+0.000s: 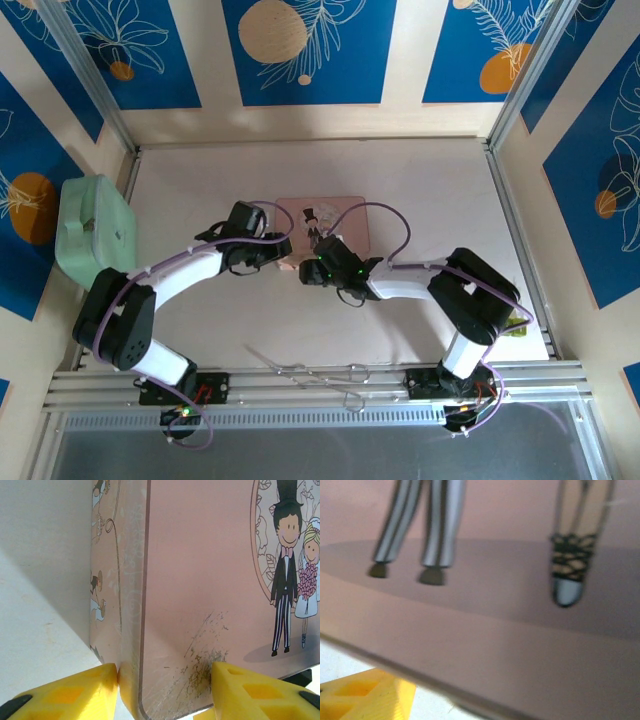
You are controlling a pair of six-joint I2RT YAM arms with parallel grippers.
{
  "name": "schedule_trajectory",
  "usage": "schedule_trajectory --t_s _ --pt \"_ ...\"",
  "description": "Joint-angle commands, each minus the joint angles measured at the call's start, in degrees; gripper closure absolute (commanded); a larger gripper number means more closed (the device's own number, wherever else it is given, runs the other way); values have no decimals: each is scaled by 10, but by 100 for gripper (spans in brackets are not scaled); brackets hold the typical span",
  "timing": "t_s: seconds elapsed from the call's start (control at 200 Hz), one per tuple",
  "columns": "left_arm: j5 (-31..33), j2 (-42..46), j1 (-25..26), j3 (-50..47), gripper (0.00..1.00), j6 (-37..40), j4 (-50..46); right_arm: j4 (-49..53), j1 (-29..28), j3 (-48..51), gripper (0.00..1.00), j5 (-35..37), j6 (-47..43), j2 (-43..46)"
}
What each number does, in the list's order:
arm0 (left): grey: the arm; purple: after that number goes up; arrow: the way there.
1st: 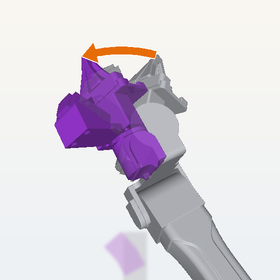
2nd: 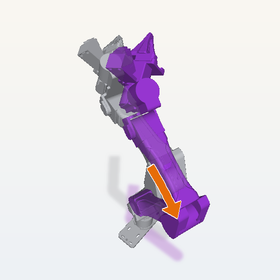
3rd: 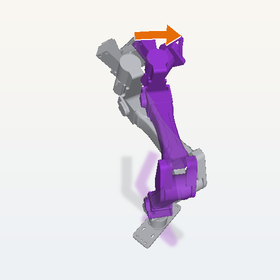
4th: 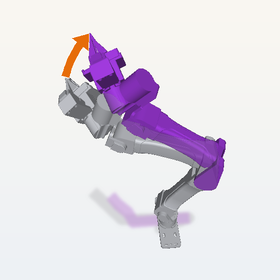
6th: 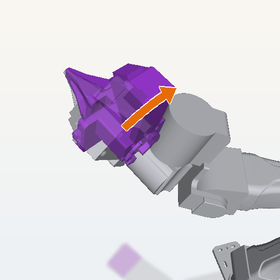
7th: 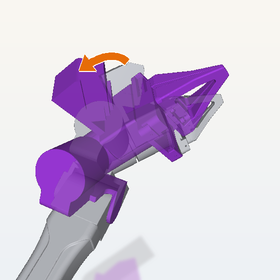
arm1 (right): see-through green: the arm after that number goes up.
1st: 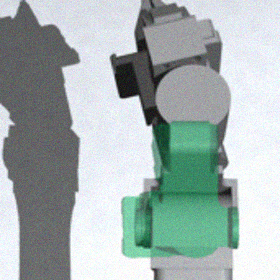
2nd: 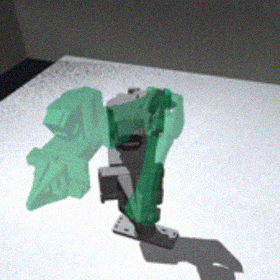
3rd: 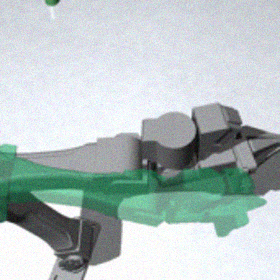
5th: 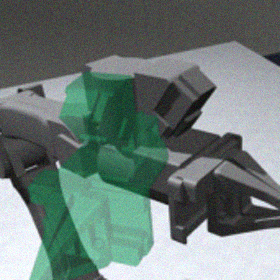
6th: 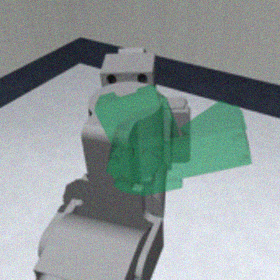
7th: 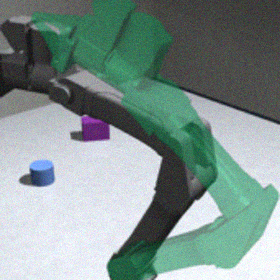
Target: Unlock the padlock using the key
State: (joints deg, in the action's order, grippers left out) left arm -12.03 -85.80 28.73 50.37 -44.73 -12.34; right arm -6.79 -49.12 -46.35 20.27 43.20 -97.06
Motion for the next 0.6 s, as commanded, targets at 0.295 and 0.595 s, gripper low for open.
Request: schedule_trajectory --t_s 0.295,0.595 --pt "-17 9 8 -11 50 4 -16 8 -22 46 35 44 48 46" --pt "-16 9 8 -11 50 8 -18 42 -15 11 39 66 24 26"
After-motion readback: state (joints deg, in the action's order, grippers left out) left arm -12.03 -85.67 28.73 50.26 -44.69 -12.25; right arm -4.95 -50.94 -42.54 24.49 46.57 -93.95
